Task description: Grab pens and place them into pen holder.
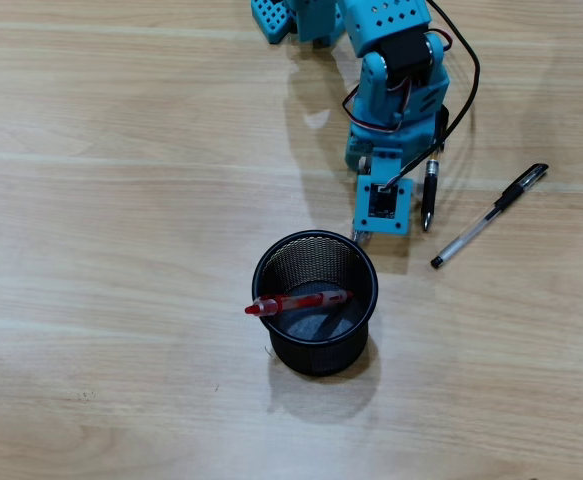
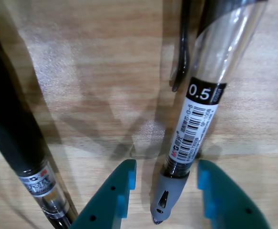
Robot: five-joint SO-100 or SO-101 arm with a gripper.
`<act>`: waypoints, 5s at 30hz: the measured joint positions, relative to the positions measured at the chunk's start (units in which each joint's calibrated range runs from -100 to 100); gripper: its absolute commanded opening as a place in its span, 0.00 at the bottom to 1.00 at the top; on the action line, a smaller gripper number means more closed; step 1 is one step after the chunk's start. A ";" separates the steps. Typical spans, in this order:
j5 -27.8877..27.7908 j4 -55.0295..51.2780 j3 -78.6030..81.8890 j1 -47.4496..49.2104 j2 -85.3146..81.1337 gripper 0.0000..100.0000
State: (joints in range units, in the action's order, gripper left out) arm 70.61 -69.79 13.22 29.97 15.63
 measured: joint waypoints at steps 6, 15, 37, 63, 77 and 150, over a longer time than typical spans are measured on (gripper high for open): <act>0.00 0.00 0.44 -0.10 0.00 0.10; 0.00 5.09 1.86 -0.48 0.68 0.02; -6.29 -0.26 2.84 -9.34 -27.87 0.02; -17.32 56.62 -12.78 -15.82 -16.65 0.02; -17.58 57.14 -10.65 -20.58 -7.31 0.03; 6.71 -29.00 -40.99 11.72 0.51 0.15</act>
State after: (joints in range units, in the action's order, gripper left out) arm 77.32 -98.79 -27.77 41.69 16.14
